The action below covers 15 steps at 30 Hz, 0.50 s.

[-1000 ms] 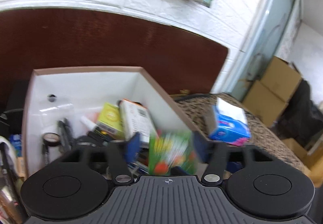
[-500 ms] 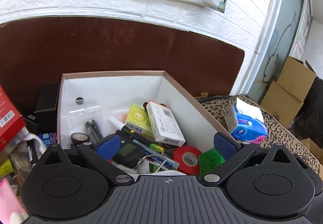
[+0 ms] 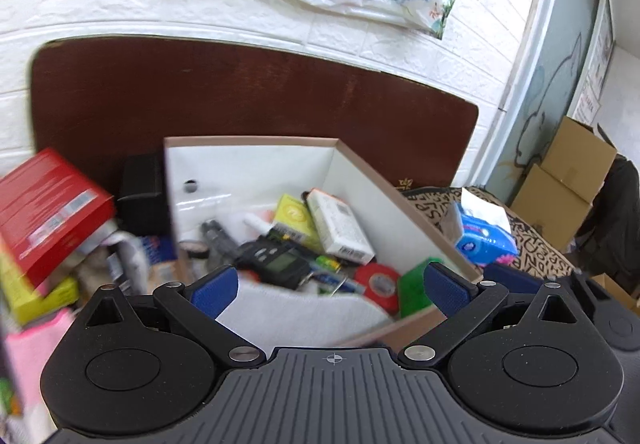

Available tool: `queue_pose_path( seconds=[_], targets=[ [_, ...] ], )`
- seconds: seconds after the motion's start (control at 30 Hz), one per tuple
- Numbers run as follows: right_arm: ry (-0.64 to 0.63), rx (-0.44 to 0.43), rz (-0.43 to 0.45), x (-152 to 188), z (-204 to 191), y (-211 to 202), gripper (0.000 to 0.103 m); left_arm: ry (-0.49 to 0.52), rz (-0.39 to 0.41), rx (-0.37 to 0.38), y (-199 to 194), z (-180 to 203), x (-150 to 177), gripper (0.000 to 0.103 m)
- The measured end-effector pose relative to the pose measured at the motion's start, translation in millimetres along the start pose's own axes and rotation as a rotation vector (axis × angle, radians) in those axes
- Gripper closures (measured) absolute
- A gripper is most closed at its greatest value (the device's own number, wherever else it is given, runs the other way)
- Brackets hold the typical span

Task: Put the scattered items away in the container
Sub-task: 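Move the left gripper back to the blue playing-card box on the cloth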

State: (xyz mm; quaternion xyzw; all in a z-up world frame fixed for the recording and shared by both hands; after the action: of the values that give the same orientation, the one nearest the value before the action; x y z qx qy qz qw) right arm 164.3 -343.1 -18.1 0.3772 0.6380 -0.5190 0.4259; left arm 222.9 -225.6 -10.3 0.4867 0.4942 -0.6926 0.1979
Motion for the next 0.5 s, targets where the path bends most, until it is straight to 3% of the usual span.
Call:
queue_pose_path(
  seconds=[0.23,0.5],
  targets=[
    [-0.045,-0.131,-0.049,35,-58,-24,0.000,-0.097,-0.018,-0.036,-58,-19,68,0.000],
    [-0.089,-0.220,-0.157,89,-116,-39,0.000,-0.192,-0.059,-0.148,-119,-58,155,0.000]
  ],
)
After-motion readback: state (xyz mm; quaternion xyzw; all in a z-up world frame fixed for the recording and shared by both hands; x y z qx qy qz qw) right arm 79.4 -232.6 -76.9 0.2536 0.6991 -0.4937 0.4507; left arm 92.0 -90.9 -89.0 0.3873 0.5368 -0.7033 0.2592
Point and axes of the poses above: each gripper's, at about its wrist camera, not at the fingertips, and y roughly the way its jaws point, z to its right, x to its underside, the point moved 5 cm from there along y, roughly the way its jaws point, and after that the axes turned 13 degrees about y, right-handed, at the moved point
